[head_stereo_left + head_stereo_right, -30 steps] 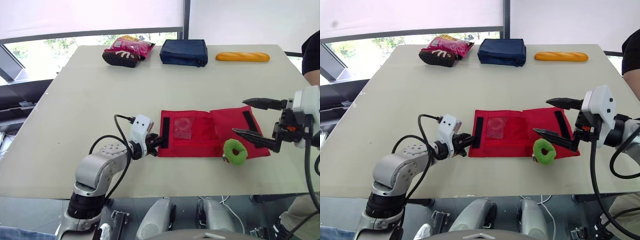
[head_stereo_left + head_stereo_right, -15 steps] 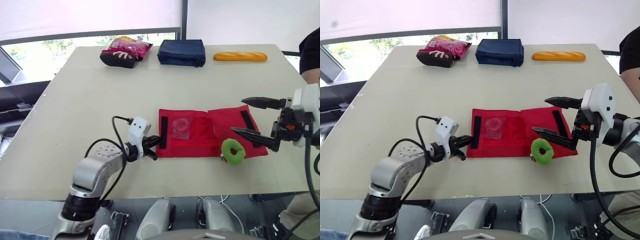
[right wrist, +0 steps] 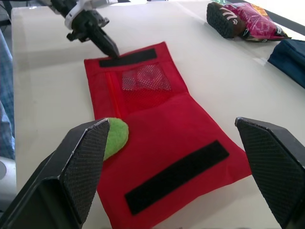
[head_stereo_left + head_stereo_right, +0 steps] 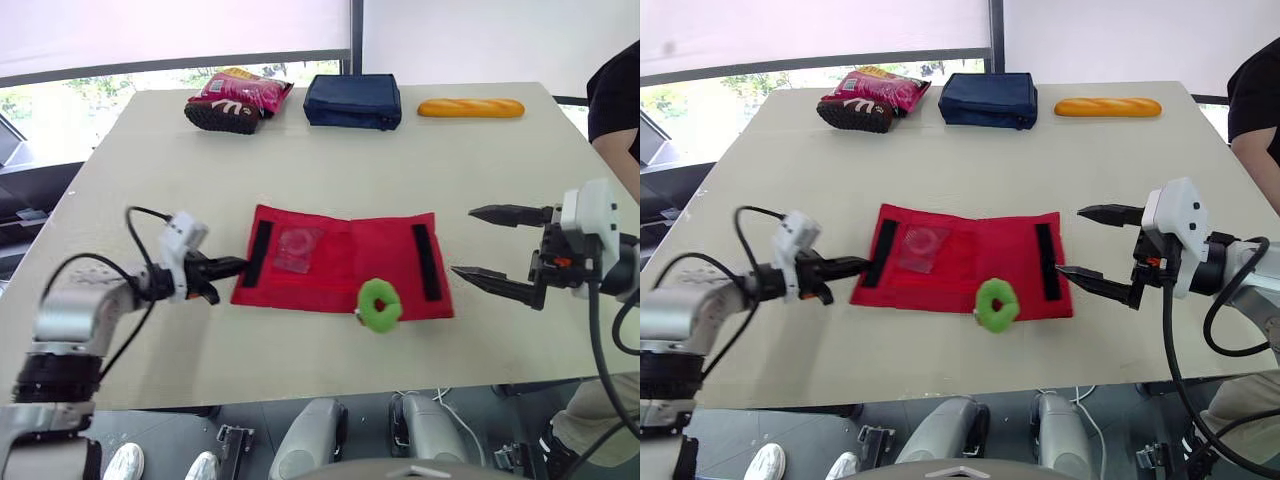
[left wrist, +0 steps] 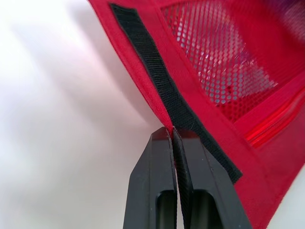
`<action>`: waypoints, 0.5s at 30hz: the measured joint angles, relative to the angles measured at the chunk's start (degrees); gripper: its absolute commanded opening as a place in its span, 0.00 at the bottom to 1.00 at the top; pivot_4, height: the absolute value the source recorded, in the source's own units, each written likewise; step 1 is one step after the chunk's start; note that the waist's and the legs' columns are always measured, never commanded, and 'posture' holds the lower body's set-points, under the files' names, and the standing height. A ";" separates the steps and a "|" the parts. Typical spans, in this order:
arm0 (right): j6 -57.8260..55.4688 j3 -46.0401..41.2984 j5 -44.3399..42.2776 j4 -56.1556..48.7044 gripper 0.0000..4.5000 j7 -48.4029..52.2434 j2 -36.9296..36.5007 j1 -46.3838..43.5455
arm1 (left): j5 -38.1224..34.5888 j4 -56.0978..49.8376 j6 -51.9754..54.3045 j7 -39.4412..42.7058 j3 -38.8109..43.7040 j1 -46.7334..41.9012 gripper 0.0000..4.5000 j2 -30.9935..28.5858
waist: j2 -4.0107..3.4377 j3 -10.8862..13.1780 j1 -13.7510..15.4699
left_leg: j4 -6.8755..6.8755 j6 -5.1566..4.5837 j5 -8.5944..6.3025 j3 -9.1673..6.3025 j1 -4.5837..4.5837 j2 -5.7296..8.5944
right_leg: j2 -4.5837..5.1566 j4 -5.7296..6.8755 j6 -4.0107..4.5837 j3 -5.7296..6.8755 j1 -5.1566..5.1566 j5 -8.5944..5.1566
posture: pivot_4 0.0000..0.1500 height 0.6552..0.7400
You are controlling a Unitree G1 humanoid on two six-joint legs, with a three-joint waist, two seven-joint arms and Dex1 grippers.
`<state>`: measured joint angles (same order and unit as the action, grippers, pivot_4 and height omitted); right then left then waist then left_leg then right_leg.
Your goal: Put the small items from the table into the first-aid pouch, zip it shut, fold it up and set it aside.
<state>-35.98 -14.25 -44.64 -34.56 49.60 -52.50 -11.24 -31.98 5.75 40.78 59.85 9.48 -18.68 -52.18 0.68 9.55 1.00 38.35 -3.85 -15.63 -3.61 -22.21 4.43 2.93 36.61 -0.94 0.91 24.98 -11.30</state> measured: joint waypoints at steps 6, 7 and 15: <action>1.16 7.16 4.24 3.24 0.54 0.12 2.81 -1.90 | -7.56 -1.33 3.34 5.08 3.20 -5.80 0.00 0.84 | 0.08 0.04 -0.08 | 0.06 0.08 0.05 -0.01 -0.36 0.09 | 0.06 0.00 -0.08 0.03 0.33 0.08 | 1.00 0.99; 2.45 9.29 6.35 4.68 0.43 0.33 3.71 -2.21 | -8.21 -1.81 3.83 5.50 3.26 -5.99 0.00 1.25 | 0.08 0.03 -0.21 | 0.06 0.09 0.06 0.02 -0.40 0.10 | 0.06 0.04 -0.07 0.03 0.38 0.08 | 1.00 0.99; 13.24 21.01 18.66 20.08 0.01 1.04 16.06 -6.72 | -12.09 -5.39 6.87 7.49 1.86 -9.18 0.00 3.81 | 0.08 0.05 -0.27 | 0.09 0.27 0.18 0.02 -0.50 0.09 | 0.00 0.22 0.05 0.01 0.56 0.16 | 1.00 0.99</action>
<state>-22.73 6.76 -25.98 -14.48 50.63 -36.44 -17.96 -44.07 0.36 47.64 67.34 11.34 -27.86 -48.37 0.76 9.60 0.73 38.44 -3.58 -15.45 -3.58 -22.70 4.52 2.93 36.82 -0.89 0.92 25.55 -11.14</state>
